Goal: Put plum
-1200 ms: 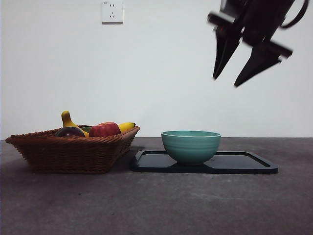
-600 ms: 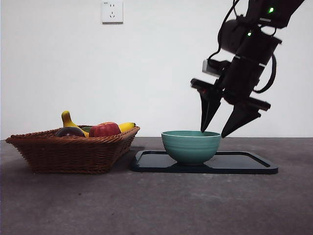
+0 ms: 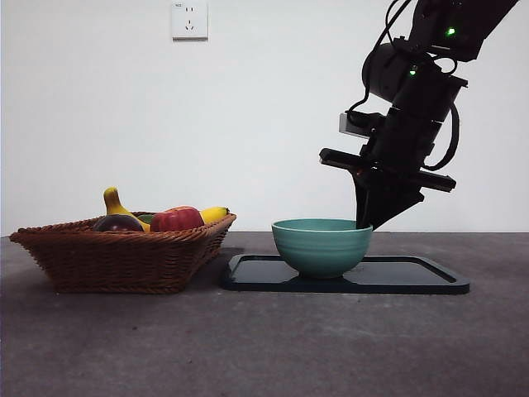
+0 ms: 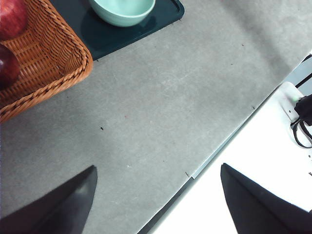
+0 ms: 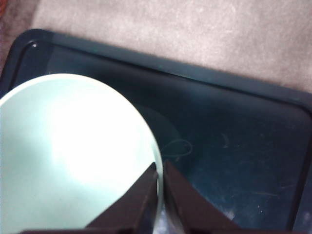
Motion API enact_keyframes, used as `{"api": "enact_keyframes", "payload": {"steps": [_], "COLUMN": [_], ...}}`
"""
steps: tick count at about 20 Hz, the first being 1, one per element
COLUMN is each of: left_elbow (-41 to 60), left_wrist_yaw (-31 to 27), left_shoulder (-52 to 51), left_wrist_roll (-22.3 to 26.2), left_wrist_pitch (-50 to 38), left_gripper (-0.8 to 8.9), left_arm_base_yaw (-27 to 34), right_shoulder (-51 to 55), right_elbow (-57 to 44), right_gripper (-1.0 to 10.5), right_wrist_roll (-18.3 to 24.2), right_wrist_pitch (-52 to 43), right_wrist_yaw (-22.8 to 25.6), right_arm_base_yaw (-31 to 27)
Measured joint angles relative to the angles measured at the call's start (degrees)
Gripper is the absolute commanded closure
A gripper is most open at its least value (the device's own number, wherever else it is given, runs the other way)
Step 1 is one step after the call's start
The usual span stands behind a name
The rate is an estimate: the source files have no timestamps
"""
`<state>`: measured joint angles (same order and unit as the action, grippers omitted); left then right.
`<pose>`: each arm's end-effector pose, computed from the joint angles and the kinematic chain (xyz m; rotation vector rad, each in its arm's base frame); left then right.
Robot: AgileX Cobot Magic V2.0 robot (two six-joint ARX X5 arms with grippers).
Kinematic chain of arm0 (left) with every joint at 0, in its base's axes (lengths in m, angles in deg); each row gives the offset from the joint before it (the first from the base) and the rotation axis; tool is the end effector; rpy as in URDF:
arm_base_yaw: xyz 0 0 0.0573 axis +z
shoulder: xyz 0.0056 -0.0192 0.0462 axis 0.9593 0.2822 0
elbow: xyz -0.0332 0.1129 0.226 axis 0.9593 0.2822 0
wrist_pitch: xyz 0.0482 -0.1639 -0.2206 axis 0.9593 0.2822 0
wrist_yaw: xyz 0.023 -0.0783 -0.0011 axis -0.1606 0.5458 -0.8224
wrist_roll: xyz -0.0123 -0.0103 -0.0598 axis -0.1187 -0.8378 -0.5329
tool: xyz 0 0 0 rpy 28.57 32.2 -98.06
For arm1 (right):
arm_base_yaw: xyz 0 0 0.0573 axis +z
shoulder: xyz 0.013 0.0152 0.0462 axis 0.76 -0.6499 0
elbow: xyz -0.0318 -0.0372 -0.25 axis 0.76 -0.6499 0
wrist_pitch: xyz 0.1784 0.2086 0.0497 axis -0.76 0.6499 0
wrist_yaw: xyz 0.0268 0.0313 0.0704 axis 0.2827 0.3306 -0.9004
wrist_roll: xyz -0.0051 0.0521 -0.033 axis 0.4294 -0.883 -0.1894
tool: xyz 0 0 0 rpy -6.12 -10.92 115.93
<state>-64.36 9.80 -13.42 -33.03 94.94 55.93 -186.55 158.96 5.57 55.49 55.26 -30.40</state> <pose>0.1546 -0.0716 0.3346 0.0377 0.8590 -0.8492 0.3971 0.1440 0.1713 0.0958 1.0460 0.3410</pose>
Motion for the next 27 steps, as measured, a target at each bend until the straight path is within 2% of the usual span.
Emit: {"api": "enact_keyframes", "payload": {"steps": [3,6,14,19,27], "left_elbow": [0.0,0.0,0.0,0.0,0.0], "left_wrist_yaw": [0.0,0.0,0.0,0.0,0.0], "left_shoulder": [0.0,0.0,0.0,0.0,0.0], "left_wrist_roll": [0.0,0.0,0.0,0.0,0.0], "left_wrist_pitch": [0.0,0.0,0.0,0.0,0.0], "left_gripper": [4.12,4.12,4.12,4.12,4.12], "left_arm_base_yaw": [0.0,0.0,0.0,0.0,0.0], "right_shoulder": [1.7,9.4,28.5,37.5,35.4], "right_elbow": [0.0,0.0,-0.6,-12.7,-29.0], "right_gripper": [9.4,9.4,9.4,9.4,9.4], "right_wrist_roll": [0.0,0.0,2.0,2.6,0.0], "right_wrist_pitch": [0.3,2.2,16.2,13.2,0.1], "right_wrist_yaw": [0.4,0.3,0.3,0.3,0.3], "right_arm_base_yaw": [0.0,0.0,2.1,5.7,10.9]}}
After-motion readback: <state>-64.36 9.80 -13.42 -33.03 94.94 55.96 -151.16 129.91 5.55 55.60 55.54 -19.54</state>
